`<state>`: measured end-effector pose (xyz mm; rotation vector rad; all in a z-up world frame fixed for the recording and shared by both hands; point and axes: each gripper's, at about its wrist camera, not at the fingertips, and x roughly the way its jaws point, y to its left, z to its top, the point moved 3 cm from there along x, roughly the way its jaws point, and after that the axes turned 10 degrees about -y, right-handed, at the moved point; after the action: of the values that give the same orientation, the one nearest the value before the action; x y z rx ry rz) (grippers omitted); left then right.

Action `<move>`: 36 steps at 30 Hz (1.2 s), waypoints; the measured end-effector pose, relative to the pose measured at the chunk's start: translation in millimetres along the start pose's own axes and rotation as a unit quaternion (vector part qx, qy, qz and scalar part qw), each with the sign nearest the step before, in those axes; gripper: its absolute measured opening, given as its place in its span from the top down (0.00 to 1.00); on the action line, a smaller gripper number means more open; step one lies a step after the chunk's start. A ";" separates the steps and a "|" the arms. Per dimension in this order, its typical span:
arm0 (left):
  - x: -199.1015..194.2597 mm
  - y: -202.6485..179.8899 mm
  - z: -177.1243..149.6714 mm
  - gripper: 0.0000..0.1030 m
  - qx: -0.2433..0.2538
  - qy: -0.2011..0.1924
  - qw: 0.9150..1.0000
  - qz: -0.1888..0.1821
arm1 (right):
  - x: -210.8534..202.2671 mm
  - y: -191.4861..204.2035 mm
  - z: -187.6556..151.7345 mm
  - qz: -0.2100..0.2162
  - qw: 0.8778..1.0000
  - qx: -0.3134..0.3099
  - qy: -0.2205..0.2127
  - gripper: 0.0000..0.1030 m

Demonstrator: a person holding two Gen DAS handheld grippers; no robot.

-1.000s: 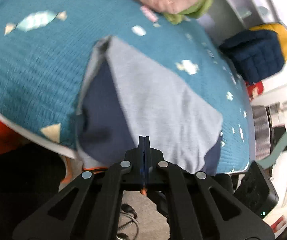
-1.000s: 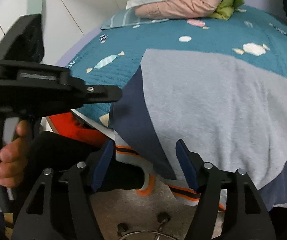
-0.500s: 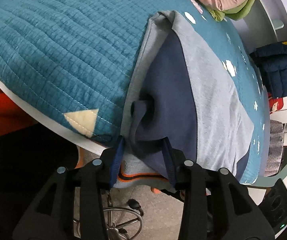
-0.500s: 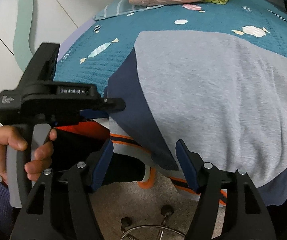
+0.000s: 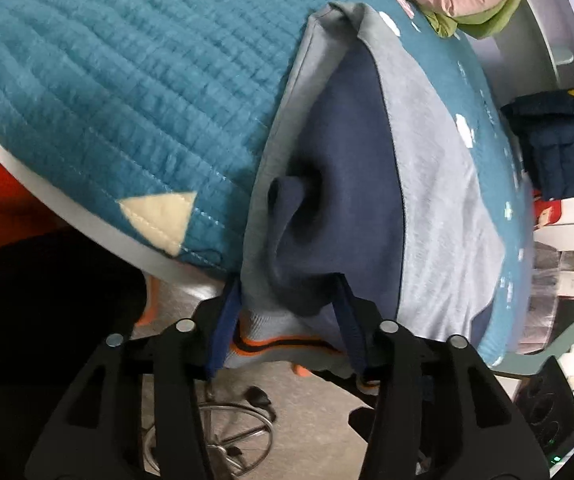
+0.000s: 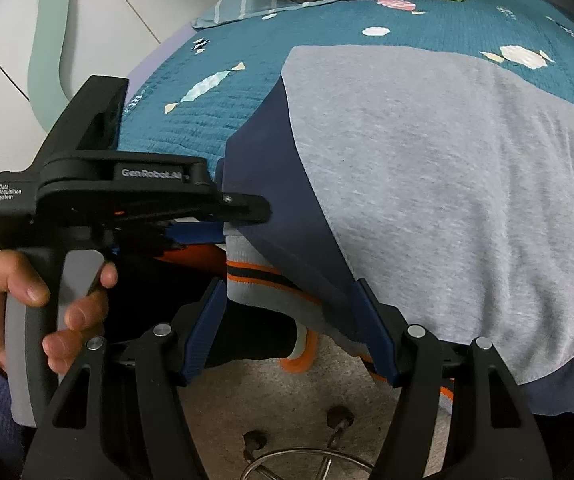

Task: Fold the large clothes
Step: 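Grasp the folded edge with the left tool while the right tool presses the jacket, then lift the striped hem edge with both tools and fold it over the jacket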

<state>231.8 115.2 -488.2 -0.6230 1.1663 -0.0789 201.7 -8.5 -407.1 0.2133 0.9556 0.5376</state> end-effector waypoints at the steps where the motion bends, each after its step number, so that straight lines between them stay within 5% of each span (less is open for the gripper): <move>1: -1.6 -3.8 -0.1 0.75 0.010 -0.002 1.000 -0.006 | 0.4 1.6 0.8 0.001 1.000 -0.003 -0.002 0.40; 11: -43.1 -45.2 9.2 0.84 0.040 -0.019 0.995 -0.087 | 0.9 25.5 15.7 0.027 0.999 -0.029 -0.038 0.39; 21: -41.0 -50.6 15.2 0.85 0.020 -0.005 0.995 -0.101 | 28.4 34.0 26.9 -0.014 0.996 -0.076 -0.051 0.36; 24: -38.7 -45.8 16.1 0.86 0.013 -0.001 0.995 -0.097 | 36.1 31.9 27.9 -0.040 0.995 -0.077 -0.050 0.48; 28: -42.0 -45.6 16.5 0.86 0.007 0.008 0.993 -0.115 | 36.7 17.9 28.3 -0.049 0.995 -0.075 -0.040 0.80; 32: -79.0 -61.4 26.8 0.86 0.045 -0.035 0.981 -0.183 | 19.3 -12.1 39.4 0.019 0.999 0.028 -0.038 0.82; 36: -105.6 -64.4 41.6 0.86 0.066 -0.088 0.985 -0.135 | -19.6 -46.0 55.3 0.077 0.983 0.144 -0.079 0.82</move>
<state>241.2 118.2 -358.1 -0.6539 0.8935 -0.3242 253.7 -54.5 -380.1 0.5864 0.8641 0.5141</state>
